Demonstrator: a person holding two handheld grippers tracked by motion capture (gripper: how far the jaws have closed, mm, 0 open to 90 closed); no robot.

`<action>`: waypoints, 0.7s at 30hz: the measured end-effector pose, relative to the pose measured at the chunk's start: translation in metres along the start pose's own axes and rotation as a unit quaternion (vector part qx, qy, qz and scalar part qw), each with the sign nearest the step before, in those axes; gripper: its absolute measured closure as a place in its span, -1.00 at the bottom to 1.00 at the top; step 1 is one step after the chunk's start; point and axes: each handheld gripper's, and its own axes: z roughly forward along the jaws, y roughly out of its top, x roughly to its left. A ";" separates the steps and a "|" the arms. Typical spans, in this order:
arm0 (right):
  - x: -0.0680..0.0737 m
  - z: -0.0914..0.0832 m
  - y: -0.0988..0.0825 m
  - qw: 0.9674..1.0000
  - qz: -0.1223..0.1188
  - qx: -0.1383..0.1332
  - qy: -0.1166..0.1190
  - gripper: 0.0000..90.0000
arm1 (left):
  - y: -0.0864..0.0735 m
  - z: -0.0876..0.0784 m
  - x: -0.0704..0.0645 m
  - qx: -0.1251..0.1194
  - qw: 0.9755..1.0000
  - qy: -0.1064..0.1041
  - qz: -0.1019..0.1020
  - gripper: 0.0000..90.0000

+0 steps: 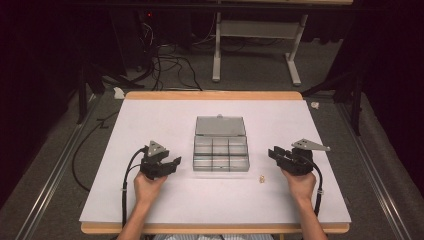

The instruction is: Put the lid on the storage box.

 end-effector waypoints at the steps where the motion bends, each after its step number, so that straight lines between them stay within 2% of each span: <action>1: 0.001 -0.001 -0.002 1.000 -0.002 0.001 0.001 0.51 | -0.001 0.000 0.000 0.004 1.000 0.002 0.001 -0.04; 10: 0.008 -0.010 -0.017 1.000 -0.012 0.012 0.003 0.57 | -0.013 0.003 -0.004 0.025 0.999 0.024 0.009 -0.05; 14: 0.013 -0.015 -0.022 1.000 -0.019 0.015 0.001 0.59 | -0.017 0.005 -0.005 0.028 0.999 0.030 0.011 -0.06; 18: 0.016 -0.018 -0.027 1.000 -0.023 0.021 0.004 0.60 | -0.019 0.006 -0.007 0.032 0.999 0.039 0.020 -0.07; 21: 0.020 -0.019 -0.031 0.999 -0.025 0.029 0.004 0.61 | -0.020 0.006 -0.007 0.031 0.999 0.039 0.019 -0.08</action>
